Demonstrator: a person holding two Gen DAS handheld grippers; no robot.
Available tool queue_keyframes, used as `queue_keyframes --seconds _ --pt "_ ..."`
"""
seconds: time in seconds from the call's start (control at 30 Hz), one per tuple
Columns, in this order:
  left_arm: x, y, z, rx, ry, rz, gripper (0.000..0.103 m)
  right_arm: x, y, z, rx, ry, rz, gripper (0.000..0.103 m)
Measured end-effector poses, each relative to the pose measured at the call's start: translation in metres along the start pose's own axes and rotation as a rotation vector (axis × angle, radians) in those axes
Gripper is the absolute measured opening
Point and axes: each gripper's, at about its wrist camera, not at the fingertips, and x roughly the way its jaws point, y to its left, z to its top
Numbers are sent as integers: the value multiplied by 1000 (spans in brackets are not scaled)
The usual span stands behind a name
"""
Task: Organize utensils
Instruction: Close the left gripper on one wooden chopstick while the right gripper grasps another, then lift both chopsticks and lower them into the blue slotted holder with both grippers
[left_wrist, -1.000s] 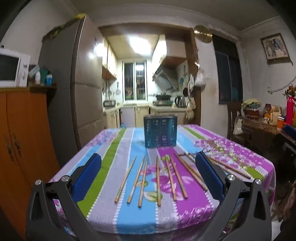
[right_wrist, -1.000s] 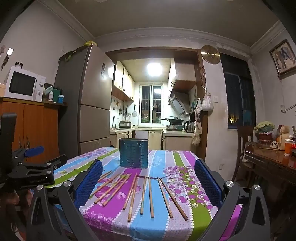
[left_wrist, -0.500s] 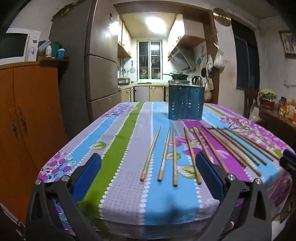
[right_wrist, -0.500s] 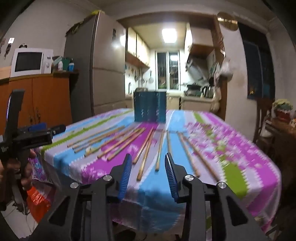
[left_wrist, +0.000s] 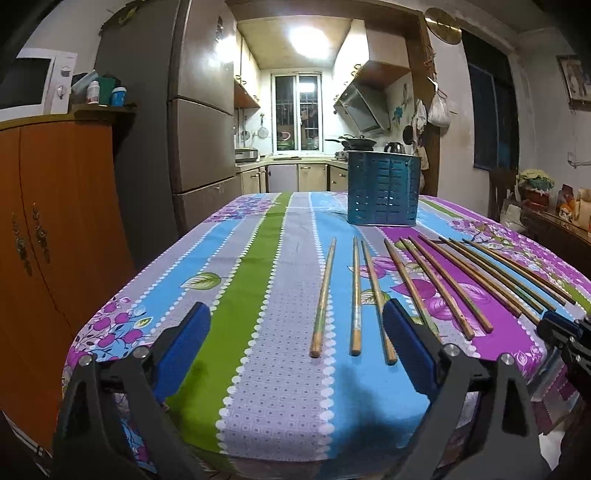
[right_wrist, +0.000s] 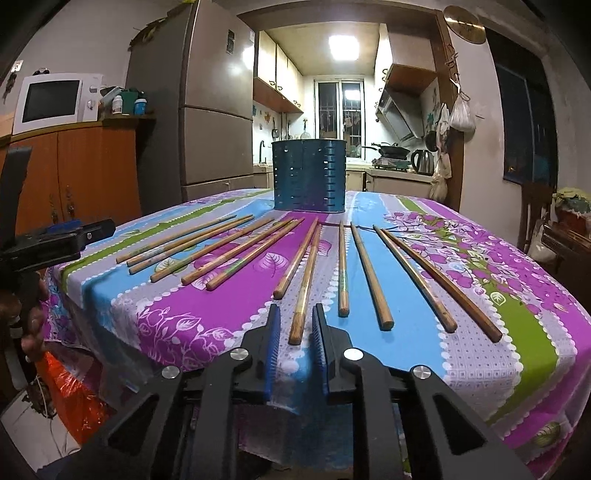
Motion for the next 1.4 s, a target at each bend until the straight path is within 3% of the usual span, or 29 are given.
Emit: queue_keyframes --seconds 0.17,0.4,0.57,0.63,0.73,0.97,1.2,1.4 --pt "5 1 -1 6 6 -25 74 0 3 1 -4 2 -9 10" --pt "14 2 -8 40 1 -51 73 0 6 1 -15 -3 -25 11" --pt "23 -4 -16 67 36 -97 55 0 7 3 -14 3 -23 11" --pt "28 -3 -18 61 54 -112 42 0 8 4 -20 7 -25 10" --pt "34 -1 -20 52 68 -126 30 0 8 4 -24 10 -24 11" --pt "41 -2 -25 55 67 -137 27 2 11 6 -31 19 -32 11" --pt "40 1 -31 57 24 -120 9 3 13 5 -40 11 -40 11" --pt "38 -2 -34 83 -2 -102 9 3 8 2 -18 3 -37 11"
